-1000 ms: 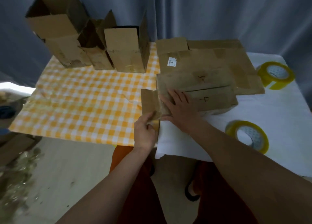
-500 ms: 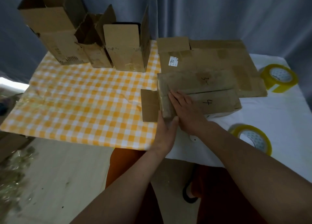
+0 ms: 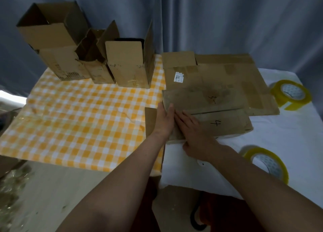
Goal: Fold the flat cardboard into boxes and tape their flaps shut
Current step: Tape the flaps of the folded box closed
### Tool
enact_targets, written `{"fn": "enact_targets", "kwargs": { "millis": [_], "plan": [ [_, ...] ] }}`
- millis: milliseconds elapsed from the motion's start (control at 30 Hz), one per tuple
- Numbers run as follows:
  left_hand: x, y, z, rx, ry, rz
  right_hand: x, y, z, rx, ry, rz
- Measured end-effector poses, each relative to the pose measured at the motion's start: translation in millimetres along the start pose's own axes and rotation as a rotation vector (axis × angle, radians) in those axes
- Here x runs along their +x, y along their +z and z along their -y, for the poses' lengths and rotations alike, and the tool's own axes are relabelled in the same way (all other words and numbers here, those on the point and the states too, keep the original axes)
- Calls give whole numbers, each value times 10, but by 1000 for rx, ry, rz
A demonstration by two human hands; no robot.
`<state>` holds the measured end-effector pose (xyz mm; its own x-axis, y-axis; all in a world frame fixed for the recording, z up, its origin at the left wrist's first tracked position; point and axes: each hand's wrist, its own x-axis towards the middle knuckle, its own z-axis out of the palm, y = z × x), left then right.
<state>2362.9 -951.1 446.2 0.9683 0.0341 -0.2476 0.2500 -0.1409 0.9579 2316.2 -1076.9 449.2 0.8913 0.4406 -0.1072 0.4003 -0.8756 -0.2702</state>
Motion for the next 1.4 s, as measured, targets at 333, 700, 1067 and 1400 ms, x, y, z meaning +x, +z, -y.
{"fn": "enact_targets", "kwargs": {
  "millis": [333, 700, 1067, 1400],
  "plan": [
    [284, -147, -3, 345, 258, -90, -55, 36, 5, -63, -8, -30],
    [-336, -28, 211, 187, 47, -46, -29, -42, -21, 235, -32, -43],
    [-21, 171, 25, 1190, 384, -43, -554, -135, -786, -57, 285, -151],
    [-121, 117, 47, 351, 192, -62, -162, 53, -303, -29, 392, -210]
  ]
}}
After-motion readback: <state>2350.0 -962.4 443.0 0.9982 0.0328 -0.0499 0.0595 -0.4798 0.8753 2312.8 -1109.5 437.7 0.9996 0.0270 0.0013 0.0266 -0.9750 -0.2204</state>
